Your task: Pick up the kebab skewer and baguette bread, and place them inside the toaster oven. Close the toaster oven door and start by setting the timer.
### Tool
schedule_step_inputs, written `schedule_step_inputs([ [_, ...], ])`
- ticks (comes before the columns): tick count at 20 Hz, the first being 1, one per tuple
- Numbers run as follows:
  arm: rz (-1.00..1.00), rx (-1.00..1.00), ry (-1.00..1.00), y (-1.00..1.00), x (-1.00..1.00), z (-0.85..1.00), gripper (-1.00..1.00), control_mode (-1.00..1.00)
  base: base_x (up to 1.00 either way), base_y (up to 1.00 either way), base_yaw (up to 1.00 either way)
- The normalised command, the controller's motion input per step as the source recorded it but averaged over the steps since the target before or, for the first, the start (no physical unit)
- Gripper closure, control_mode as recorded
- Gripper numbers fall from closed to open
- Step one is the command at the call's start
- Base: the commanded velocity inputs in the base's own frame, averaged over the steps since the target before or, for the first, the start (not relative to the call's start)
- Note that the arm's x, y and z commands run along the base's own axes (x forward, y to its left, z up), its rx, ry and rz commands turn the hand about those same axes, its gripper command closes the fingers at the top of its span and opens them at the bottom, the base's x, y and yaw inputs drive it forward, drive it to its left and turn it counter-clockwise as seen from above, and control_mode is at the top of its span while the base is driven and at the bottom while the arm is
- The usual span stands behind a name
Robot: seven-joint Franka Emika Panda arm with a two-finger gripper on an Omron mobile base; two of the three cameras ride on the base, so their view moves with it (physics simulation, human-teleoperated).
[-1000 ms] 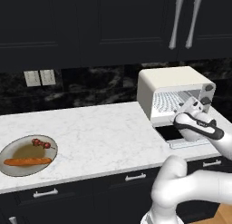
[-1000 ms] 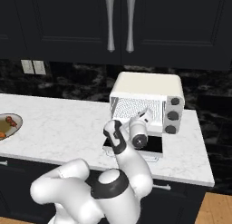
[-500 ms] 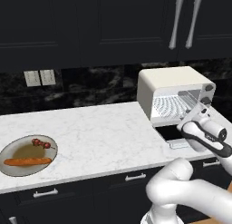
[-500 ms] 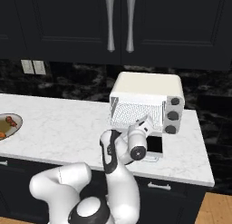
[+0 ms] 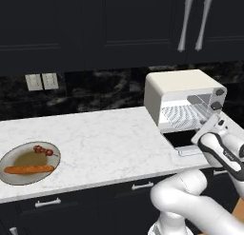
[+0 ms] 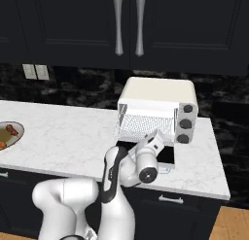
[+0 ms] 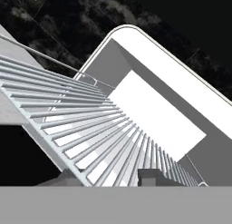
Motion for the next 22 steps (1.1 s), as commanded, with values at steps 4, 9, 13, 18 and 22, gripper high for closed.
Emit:
schedule_step_inputs([
  [4, 0.02, 0.0, 0.0, -0.11, -0.29, 0.17, 1.0, -1.0, 0.0, 0.0, 0.0],
  [9, 0.01, -0.01, 0.0, -0.13, -0.3, 0.25, -1.0, -1.0, 0.0, 0.0, 0.0],
  [13, 0.0, 0.0, 0.0, -0.06, -0.89, 0.56, -1.0, -1.0, 0.0, 0.0, 0.0],
  [18, 0.0, 0.0, 0.04, 0.62, -0.93, 0.58, -1.0, -1.0, 0.0, 0.0, 0.0],
  [22, 0.02, 0.01, 0.29, 1.0, -0.48, 0.54, -1.0, -1.0, 0.0, 0.0, 0.0],
])
